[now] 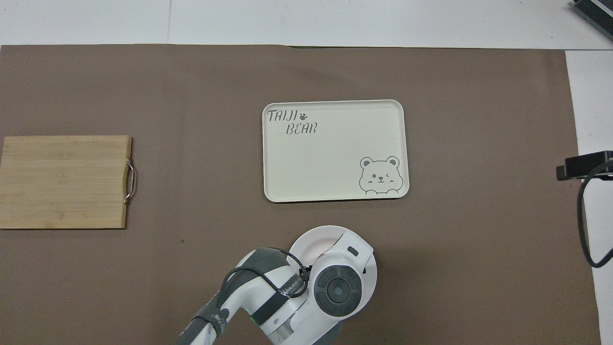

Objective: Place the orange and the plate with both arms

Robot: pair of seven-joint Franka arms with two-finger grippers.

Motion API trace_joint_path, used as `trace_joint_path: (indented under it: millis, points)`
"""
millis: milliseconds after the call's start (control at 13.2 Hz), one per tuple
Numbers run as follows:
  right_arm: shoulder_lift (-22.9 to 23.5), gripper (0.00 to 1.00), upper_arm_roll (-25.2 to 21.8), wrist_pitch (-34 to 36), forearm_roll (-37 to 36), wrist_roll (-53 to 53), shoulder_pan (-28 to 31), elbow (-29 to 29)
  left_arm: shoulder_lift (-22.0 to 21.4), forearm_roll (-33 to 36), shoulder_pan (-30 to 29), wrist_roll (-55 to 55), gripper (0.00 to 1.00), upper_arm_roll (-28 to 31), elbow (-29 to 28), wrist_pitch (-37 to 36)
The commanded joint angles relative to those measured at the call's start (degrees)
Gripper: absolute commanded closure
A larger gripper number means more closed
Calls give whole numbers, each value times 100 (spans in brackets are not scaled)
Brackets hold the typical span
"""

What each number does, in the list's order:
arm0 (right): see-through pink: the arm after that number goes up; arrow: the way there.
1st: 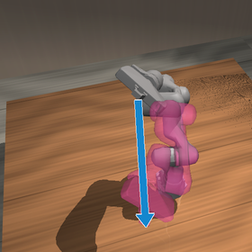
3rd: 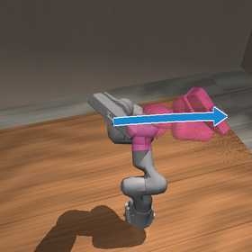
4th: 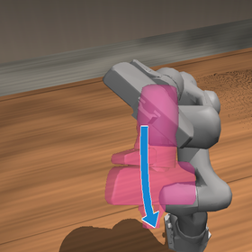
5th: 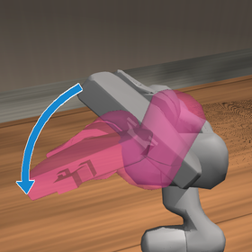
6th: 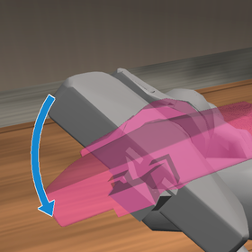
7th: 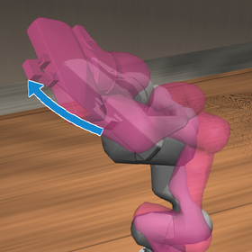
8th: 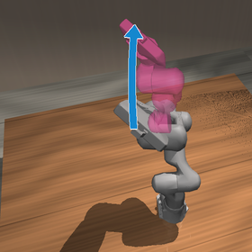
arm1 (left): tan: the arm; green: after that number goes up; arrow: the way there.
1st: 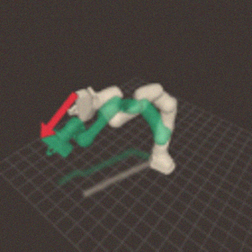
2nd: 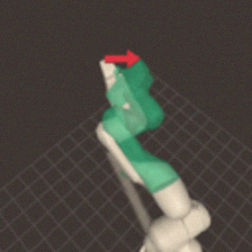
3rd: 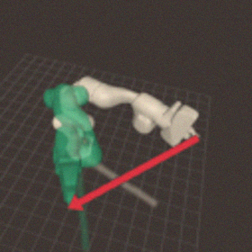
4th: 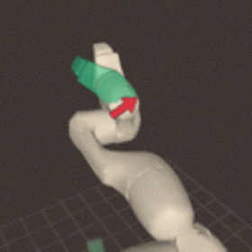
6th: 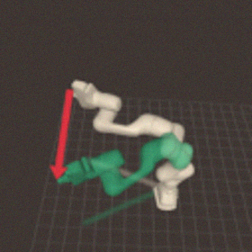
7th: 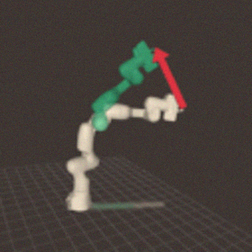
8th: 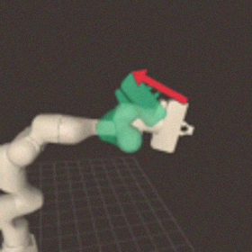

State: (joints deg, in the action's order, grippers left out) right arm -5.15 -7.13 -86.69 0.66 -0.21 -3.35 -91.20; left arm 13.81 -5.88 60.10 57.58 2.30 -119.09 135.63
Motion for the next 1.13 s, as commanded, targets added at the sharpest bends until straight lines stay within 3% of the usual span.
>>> trace_joint_path:
  millis: [0, 151, 302, 604, 1057]
  points:
    - [23, 0, 63, -33, -49, 12, 63, 59, 34, -71, 108, 175, 0, 112, -10, 157]
    - [23, 0, 63, -33, -49, 12, 63, 59, -175, -71, -85, 140, 0, 130, 34, -18]
    - [23, 0, 63, -33, -49, 12, 63, 59, -536, -71, -637, 70, 0, 130, 209, -421]
    - [23, 0, 63, -33, -49, 12, 63, 59, -695, -62, -1551, -456, 0, 191, 1157, -1485]
    - [23, 0, 54, -15, -49, 12, 71, 59, -739, -62, -3213, -3022, 0, 200, 2196, -2585]
